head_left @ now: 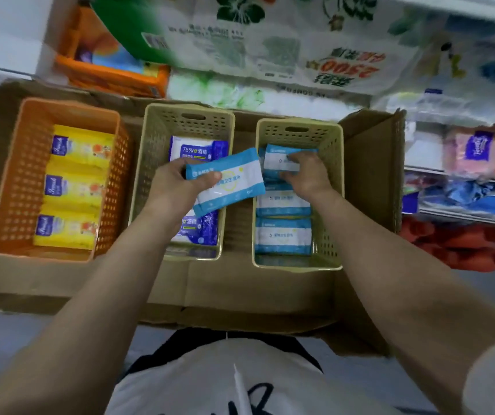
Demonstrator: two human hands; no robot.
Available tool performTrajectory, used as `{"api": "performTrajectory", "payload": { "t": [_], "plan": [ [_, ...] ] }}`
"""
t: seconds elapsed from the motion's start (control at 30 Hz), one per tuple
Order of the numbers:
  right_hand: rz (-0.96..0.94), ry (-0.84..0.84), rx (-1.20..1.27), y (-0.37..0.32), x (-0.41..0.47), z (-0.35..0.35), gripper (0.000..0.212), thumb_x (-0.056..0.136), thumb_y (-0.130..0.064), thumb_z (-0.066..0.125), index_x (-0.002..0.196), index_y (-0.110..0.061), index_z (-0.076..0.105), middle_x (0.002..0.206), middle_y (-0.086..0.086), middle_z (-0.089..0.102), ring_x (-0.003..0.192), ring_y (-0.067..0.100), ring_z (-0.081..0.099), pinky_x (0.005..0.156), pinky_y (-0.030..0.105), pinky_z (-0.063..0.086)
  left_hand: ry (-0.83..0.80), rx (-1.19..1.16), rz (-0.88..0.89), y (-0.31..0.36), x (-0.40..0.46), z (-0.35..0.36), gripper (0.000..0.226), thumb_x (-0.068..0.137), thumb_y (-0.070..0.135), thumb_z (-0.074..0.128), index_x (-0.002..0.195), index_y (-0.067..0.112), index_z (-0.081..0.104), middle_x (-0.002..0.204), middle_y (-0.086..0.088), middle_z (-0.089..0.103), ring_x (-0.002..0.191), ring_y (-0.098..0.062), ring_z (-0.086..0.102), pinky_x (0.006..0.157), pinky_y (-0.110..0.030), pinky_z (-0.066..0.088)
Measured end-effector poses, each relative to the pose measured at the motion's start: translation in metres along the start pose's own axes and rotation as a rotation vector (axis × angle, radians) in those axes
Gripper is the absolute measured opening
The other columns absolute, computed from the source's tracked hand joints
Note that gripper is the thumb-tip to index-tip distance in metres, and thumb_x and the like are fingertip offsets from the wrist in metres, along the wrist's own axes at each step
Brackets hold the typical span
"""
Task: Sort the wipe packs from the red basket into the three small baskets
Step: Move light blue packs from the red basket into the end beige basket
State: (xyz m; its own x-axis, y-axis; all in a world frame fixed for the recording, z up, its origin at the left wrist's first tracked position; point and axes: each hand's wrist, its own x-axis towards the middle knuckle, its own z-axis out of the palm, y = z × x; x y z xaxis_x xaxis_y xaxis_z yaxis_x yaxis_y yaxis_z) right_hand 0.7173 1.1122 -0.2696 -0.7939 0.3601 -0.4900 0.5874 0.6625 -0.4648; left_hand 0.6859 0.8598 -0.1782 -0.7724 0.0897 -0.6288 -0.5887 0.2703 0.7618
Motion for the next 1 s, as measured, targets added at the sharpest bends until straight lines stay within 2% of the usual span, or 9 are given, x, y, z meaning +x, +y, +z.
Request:
{"api": "performTrajectory", "payload": {
  "t": [0.07, 0.17, 0.27, 0.37, 0.47, 0.53, 0.67, 0.8, 1.0],
  "plan": [
    [-0.016, 0.004, 0.019, -0.001, 0.000, -0.007, 0.048, 0.093, -0.032, 0.065, 0.136, -0.014, 0.056, 0.142, 0.008, 0.053, 0.131, 0.024, 0.047, 0.109, 0.031, 0.033, -0.012, 0.022, -0.011, 0.000, 0.003, 0.006, 0.030, 0.079, 0.016, 0.081, 0.103, 0.007, 0.066, 0.098, -0.007, 0.074, 0.082, -0.017, 0.074, 0.067, -0.030, 0.060],
    [-0.029, 0.066, 0.260, -0.016, -0.006, -0.035, 0.039, 0.094, -0.042, 0.060, 0.129, -0.024, 0.062, 0.127, -0.007, 0.063, 0.120, 0.013, 0.056, 0.099, 0.027, 0.042, -0.063, 0.065, -0.024, 0.006, 0.010, 0.020, 0.027, 0.078, 0.018, 0.082, 0.099, 0.010, 0.067, 0.098, -0.006, 0.074, 0.081, -0.015, 0.073, 0.070, -0.029, 0.060],
    [-0.201, -0.210, 0.401, -0.034, -0.027, -0.068, 0.038, 0.086, -0.050, 0.068, 0.120, -0.033, 0.066, 0.111, -0.022, 0.066, 0.103, -0.006, 0.060, 0.092, 0.019, 0.049, -0.173, 0.142, 0.005, 0.015, 0.017, 0.041, 0.027, 0.077, 0.021, 0.083, 0.100, 0.016, 0.068, 0.093, 0.001, 0.073, 0.073, -0.004, 0.071, 0.059, -0.019, 0.055],
    [-0.236, -0.392, 0.198, -0.035, -0.038, -0.083, 0.033, 0.082, -0.040, 0.078, 0.112, -0.028, 0.070, 0.108, -0.014, 0.069, 0.102, 0.004, 0.065, 0.086, 0.021, 0.053, -0.214, 0.175, 0.071, 0.020, 0.021, 0.065, 0.018, 0.080, 0.021, 0.081, 0.091, 0.023, 0.067, 0.086, 0.007, 0.071, 0.072, -0.001, 0.069, 0.057, -0.016, 0.053],
    [-0.138, -0.104, 0.101, -0.014, -0.036, -0.091, 0.030, 0.083, -0.030, 0.078, 0.110, -0.019, 0.072, 0.102, -0.007, 0.067, 0.098, 0.013, 0.064, 0.086, 0.030, 0.052, -0.071, 0.237, 0.124, 0.012, 0.025, 0.080, 0.027, 0.087, 0.025, 0.073, 0.111, 0.022, 0.062, 0.110, 0.004, 0.068, 0.102, -0.011, 0.063, 0.079, -0.023, 0.051],
    [-0.088, 0.064, 0.069, 0.000, -0.034, -0.097, 0.034, 0.083, -0.030, 0.078, 0.114, -0.017, 0.072, 0.103, -0.004, 0.066, 0.098, 0.013, 0.061, 0.084, 0.029, 0.049, -0.032, 0.341, 0.137, 0.000, 0.025, 0.085, 0.043, 0.091, 0.030, 0.068, 0.130, 0.021, 0.053, 0.127, 0.004, 0.060, 0.114, -0.013, 0.055, 0.084, -0.024, 0.043],
    [-0.095, -0.100, -0.084, 0.011, -0.025, -0.082, 0.040, 0.084, -0.033, 0.077, 0.119, -0.016, 0.070, 0.120, 0.003, 0.066, 0.103, 0.015, 0.059, 0.084, 0.026, 0.045, -0.128, 0.435, 0.098, -0.031, 0.021, 0.099, 0.048, 0.095, 0.029, 0.062, 0.139, 0.022, 0.044, 0.133, -0.003, 0.057, 0.118, -0.019, 0.055, 0.075, -0.023, 0.044],
    [-0.108, -0.260, -0.205, 0.009, -0.017, -0.043, 0.045, 0.087, -0.033, 0.073, 0.128, -0.017, 0.063, 0.133, 0.005, 0.058, 0.122, 0.023, 0.053, 0.099, 0.032, 0.043, -0.096, 0.358, 0.083, -0.041, 0.026, 0.103, 0.049, 0.098, 0.028, 0.057, 0.145, 0.030, 0.043, 0.140, -0.003, 0.053, 0.127, -0.022, 0.051, 0.088, -0.030, 0.049],
    [-0.134, -0.134, -0.328, 0.024, -0.018, -0.001, 0.053, 0.090, -0.027, 0.069, 0.139, -0.022, 0.051, 0.131, 0.013, 0.055, 0.125, 0.029, 0.044, 0.102, 0.037, 0.041, -0.171, 0.162, 0.021, -0.035, 0.026, 0.097, 0.055, 0.098, 0.025, 0.058, 0.147, 0.041, 0.038, 0.142, 0.000, 0.048, 0.115, -0.008, 0.051, 0.069, -0.015, 0.044]
  ]
}}
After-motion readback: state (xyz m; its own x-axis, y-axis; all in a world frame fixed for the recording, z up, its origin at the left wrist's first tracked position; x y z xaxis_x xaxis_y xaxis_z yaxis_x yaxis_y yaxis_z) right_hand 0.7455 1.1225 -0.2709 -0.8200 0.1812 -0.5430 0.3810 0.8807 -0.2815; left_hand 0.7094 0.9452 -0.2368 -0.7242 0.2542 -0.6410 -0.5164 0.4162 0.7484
